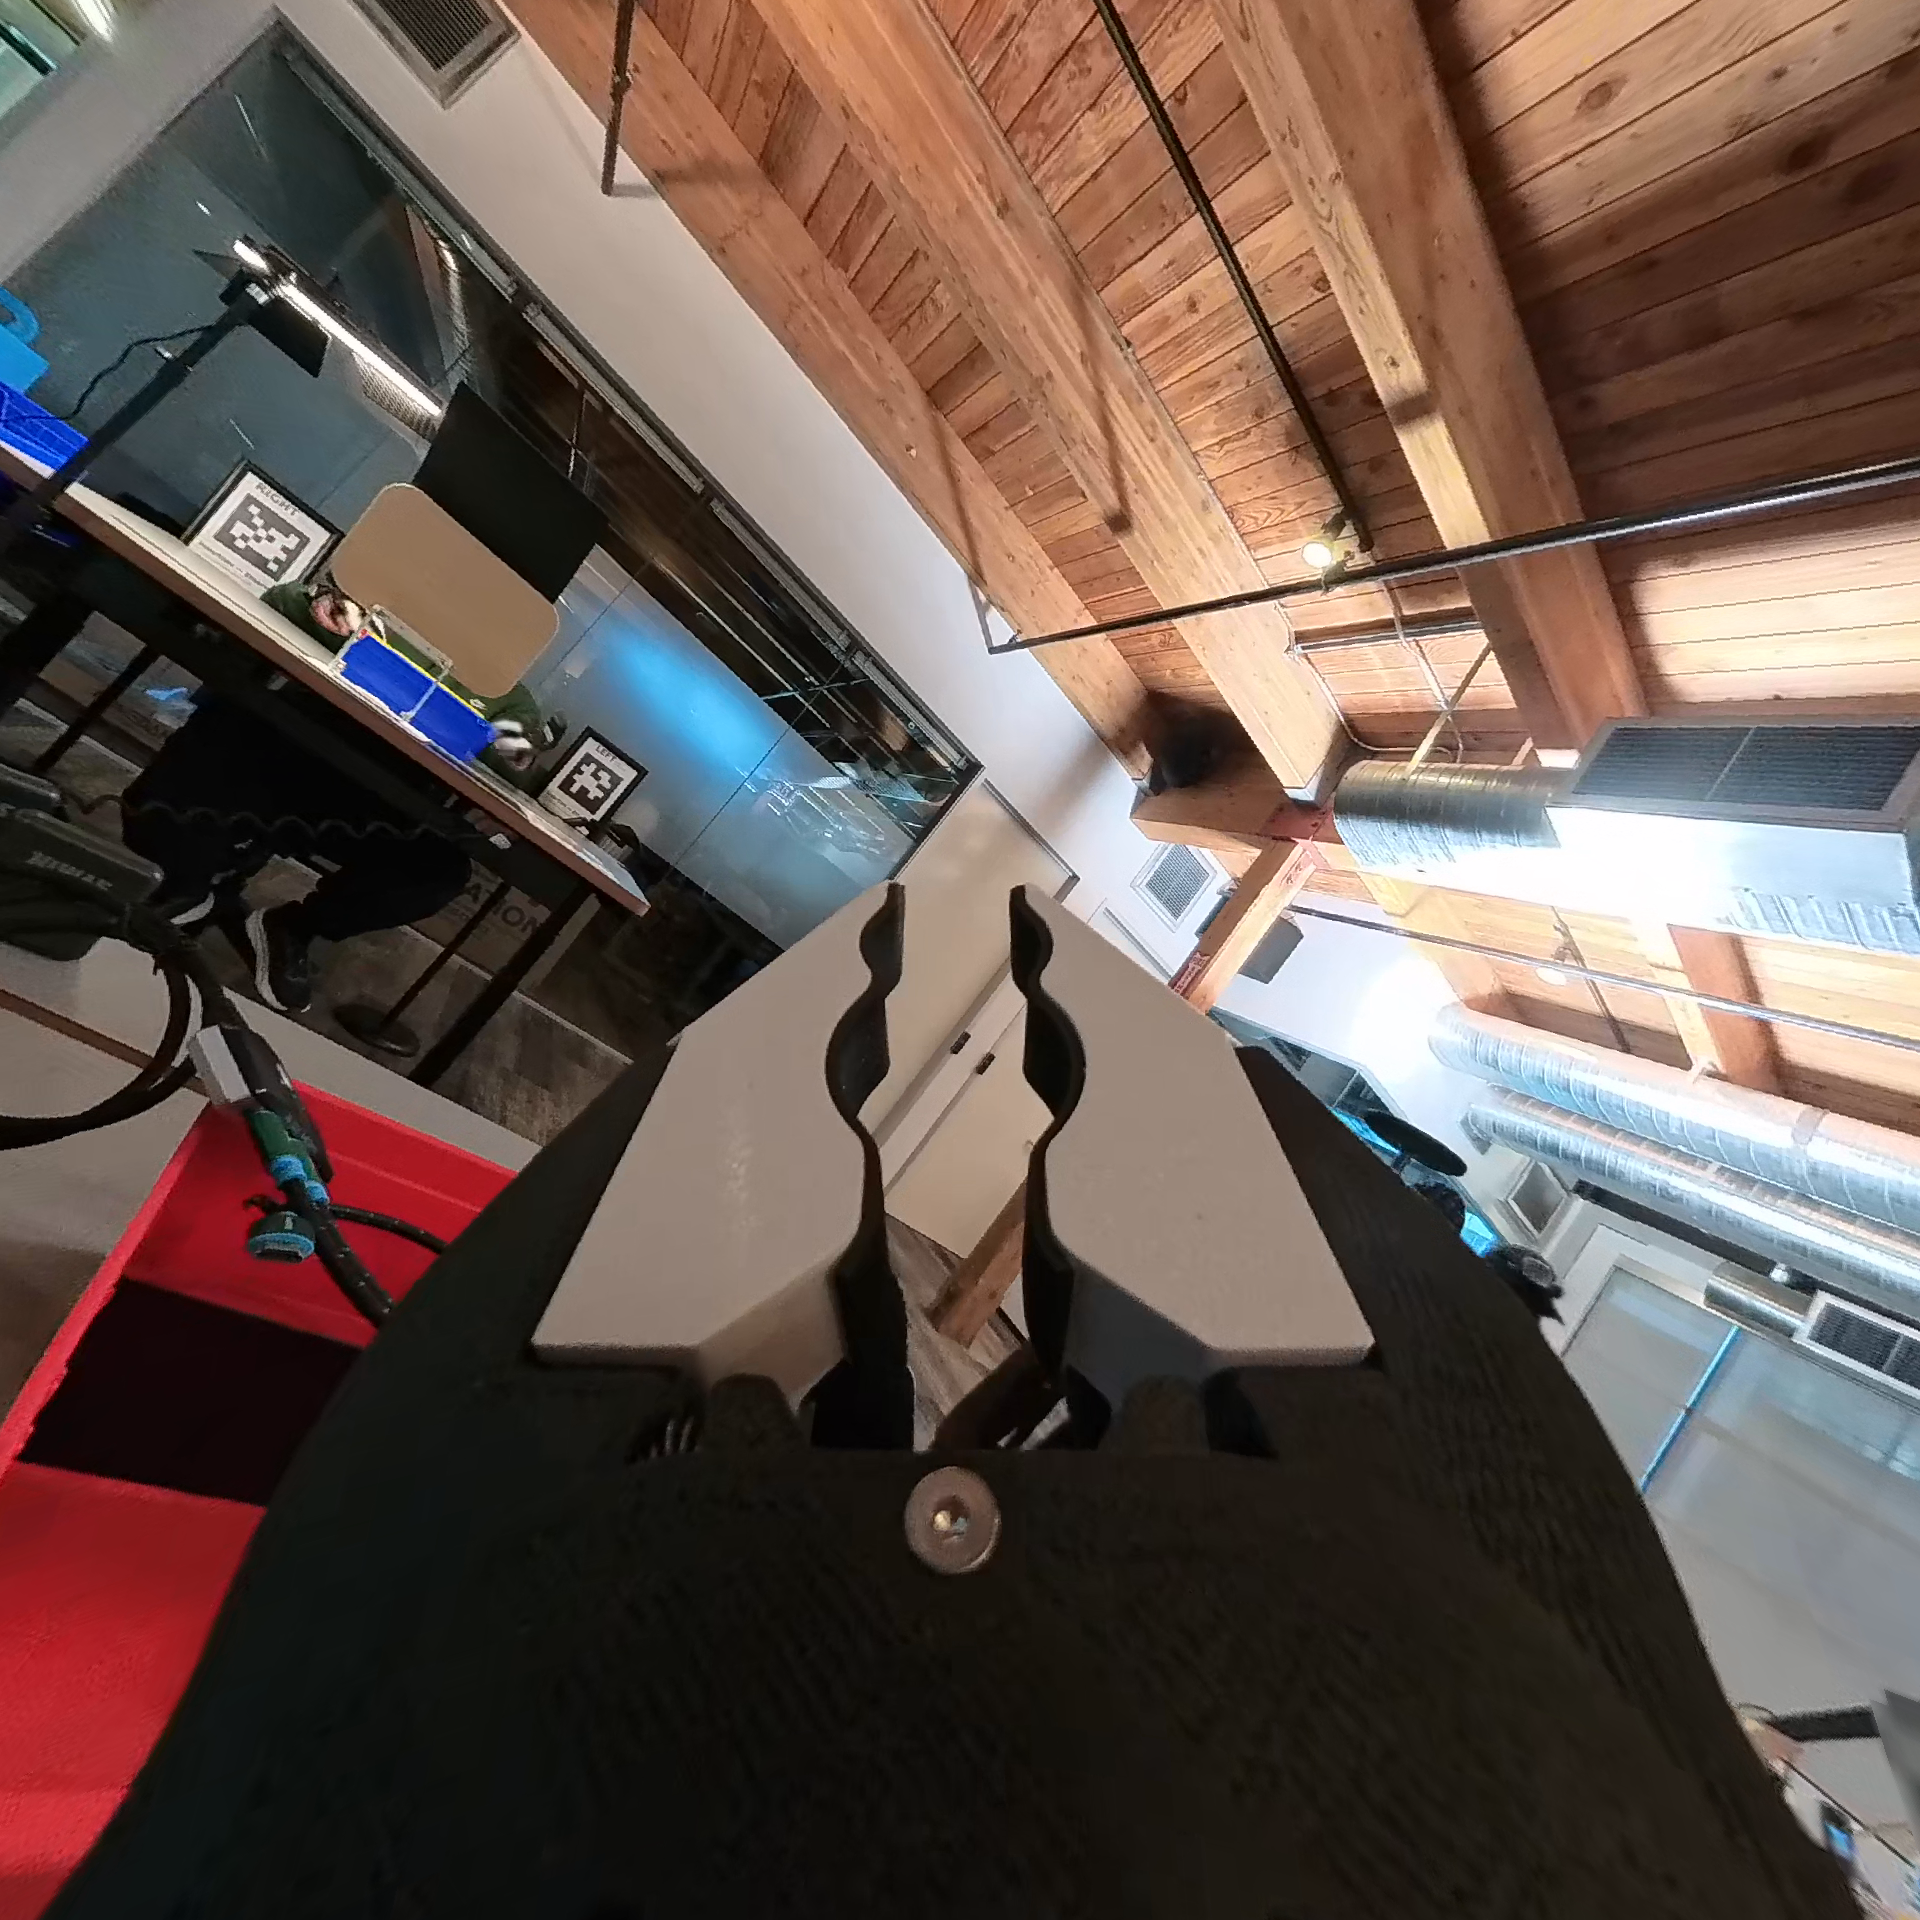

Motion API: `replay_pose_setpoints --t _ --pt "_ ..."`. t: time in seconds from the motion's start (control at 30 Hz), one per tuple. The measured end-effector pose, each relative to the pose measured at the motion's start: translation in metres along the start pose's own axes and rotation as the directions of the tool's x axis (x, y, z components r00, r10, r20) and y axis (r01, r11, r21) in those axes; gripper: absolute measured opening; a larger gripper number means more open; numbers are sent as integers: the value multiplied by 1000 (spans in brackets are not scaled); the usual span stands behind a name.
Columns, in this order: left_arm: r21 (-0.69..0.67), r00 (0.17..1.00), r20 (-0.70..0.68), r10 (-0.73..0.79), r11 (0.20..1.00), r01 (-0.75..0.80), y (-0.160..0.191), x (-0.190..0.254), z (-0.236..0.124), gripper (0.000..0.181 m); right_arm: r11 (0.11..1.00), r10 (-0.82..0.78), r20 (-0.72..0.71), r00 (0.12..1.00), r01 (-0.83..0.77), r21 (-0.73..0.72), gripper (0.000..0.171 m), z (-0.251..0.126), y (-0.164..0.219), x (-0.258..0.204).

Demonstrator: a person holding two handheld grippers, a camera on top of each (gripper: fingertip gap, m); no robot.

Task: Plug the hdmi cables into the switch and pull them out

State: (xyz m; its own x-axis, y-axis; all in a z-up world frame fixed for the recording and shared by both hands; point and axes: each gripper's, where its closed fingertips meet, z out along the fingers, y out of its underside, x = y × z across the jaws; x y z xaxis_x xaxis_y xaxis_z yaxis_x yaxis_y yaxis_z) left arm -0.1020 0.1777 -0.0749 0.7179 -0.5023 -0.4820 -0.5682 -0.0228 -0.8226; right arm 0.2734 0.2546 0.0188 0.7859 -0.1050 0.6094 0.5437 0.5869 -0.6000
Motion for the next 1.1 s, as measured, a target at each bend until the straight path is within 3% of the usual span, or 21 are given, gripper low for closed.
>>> replay_pose_setpoints --t 0.1,0.23,0.37,0.6,0.73,0.87,1.1 --pt "41 978 -208 7 999 1 -14 46 38 3 1000 7 -6 1000 -7 4 19 -1 0 3" --pt "-28 897 -432 90 993 -113 9 116 88 3 1000 16 -13 1000 -16 9 18 -3 1 7" --pt "-90 847 -508 158 968 -235 33 163 127 3 1000 18 -3 1000 -18 8 18 -2 2 4" --pt "-184 827 -554 89 956 -226 64 202 164 4 1000 15 66 998 -14 -3 18 7 4 -23" --pt "-195 847 -527 68 960 -199 73 197 168 13 999 -39 113 993 42 -27 19 14 9 -44" --pt "-217 863 -499 73 954 -206 88 176 159 54 982 -161 142 977 173 -77 20 19 19 -61" --pt "-380 957 -288 -28 921 -88 149 108 151 82 997 -16 346 938 42 -68 23 19 14 -110"
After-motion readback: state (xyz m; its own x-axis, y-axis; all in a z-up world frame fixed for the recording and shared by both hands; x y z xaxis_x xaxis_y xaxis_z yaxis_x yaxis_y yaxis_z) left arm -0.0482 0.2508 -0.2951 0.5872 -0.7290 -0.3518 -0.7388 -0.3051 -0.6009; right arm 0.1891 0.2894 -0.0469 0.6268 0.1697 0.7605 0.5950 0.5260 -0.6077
